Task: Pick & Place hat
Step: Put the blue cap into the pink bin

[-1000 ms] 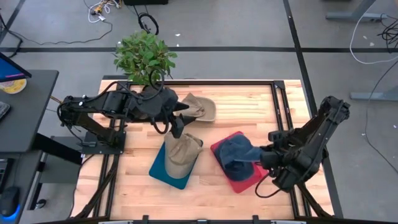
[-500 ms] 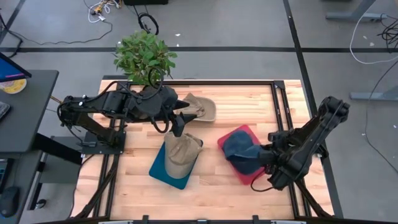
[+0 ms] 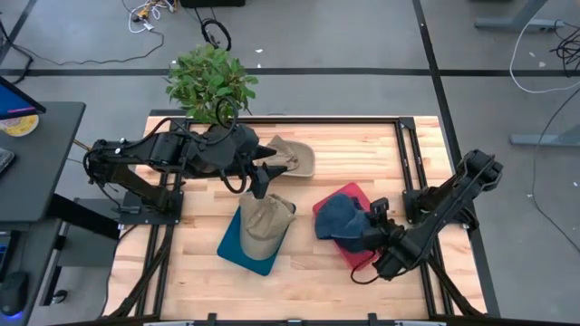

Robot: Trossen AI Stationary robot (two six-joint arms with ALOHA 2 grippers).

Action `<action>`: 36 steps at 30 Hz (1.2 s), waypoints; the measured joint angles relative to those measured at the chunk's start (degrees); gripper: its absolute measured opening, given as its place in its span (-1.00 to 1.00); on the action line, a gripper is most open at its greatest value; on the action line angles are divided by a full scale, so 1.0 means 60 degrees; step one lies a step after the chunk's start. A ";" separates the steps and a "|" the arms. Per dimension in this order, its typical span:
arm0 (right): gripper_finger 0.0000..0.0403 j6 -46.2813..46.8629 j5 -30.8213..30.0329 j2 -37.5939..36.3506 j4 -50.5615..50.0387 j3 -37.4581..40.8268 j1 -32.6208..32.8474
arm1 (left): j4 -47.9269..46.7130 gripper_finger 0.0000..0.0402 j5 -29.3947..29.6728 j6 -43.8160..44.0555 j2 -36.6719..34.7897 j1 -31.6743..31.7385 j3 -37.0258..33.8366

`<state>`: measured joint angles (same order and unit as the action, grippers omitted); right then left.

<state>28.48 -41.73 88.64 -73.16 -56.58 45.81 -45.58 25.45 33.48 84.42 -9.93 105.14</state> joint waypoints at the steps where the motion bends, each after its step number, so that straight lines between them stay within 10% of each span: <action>1: -0.94 -0.0308 -0.0013 0.0000 0.0007 0.0003 -0.0025 | -0.0001 0.45 -0.0004 0.0021 0.0000 0.0000 0.0000; 23: -0.81 0.0638 0.0086 0.0000 0.0249 0.0018 -0.0275 | -0.0022 0.45 -0.0011 -0.0194 -0.0004 -0.0055 0.0000; 36: -0.04 0.1761 0.2436 -0.0286 0.0388 0.0022 -0.0278 | -0.0025 0.45 -0.0011 -0.0220 -0.0005 -0.0055 0.0000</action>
<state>39.04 -27.11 86.93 -70.83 -56.45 44.15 -45.74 25.39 32.16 84.39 -10.26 105.14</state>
